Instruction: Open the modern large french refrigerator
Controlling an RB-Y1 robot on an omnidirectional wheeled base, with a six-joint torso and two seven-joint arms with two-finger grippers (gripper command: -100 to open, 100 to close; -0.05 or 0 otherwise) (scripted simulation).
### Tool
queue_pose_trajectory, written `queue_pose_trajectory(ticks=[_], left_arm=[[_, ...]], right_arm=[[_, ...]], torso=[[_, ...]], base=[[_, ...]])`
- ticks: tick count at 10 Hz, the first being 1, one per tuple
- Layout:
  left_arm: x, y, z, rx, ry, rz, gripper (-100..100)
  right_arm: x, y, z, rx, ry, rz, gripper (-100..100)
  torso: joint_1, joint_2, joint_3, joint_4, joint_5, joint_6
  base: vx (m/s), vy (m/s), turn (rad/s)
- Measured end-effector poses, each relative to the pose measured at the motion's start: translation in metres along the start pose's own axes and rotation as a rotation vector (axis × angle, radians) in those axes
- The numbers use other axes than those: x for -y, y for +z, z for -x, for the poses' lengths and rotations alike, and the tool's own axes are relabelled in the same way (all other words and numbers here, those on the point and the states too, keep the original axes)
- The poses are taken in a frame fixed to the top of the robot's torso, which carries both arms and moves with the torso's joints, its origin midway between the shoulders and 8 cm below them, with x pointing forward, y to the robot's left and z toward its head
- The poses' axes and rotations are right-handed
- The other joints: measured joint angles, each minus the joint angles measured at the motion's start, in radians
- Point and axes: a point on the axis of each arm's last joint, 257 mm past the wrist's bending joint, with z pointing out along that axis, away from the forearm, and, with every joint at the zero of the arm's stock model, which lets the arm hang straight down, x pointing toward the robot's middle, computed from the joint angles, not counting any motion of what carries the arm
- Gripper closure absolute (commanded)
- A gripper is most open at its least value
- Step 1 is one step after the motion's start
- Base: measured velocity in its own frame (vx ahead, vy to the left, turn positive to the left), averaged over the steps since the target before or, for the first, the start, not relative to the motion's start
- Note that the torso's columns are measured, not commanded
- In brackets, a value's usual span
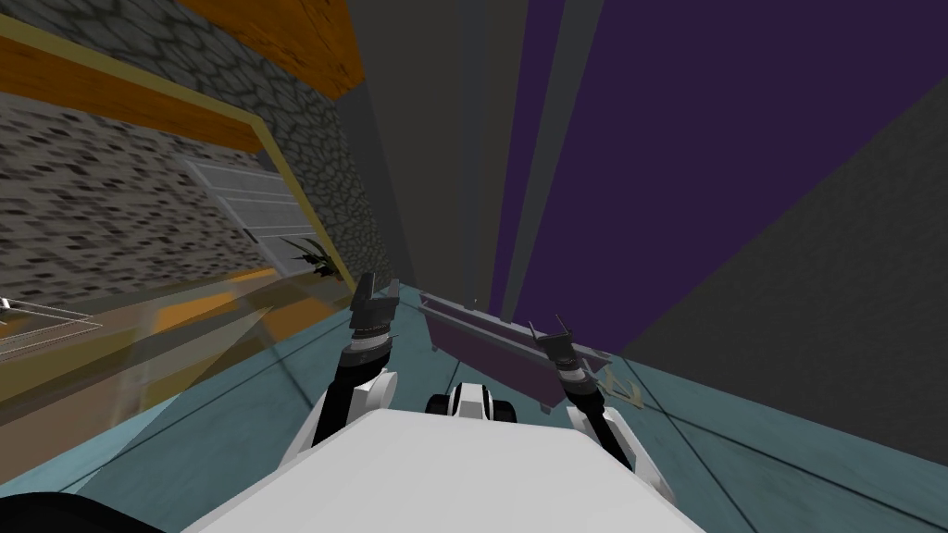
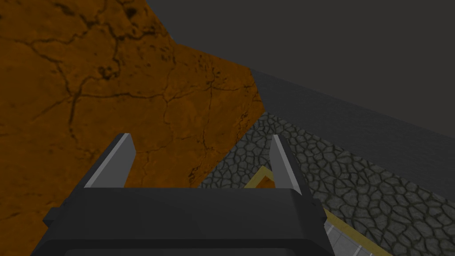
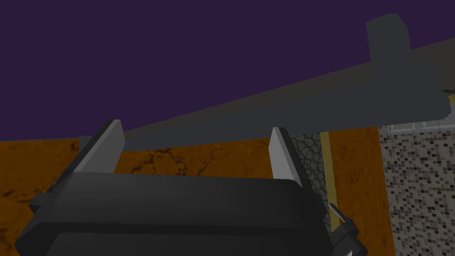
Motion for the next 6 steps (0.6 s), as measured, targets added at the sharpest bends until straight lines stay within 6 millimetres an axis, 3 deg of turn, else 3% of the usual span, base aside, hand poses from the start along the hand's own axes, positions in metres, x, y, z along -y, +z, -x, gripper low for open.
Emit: queue_pose_trajectory(ticks=[6], left_arm=[[0.000, 0.000, 0.000, 0.000, 0.000, 0.000, 0]], right_arm=[[-0.019, -0.024, -0.020, -0.049, -0.137, 0.032, -100]], torso=[[-0.001, -0.001, -0.001, 0.000, 0.000, 0.000]], base=[[0.058, 0.056, -0.028]])
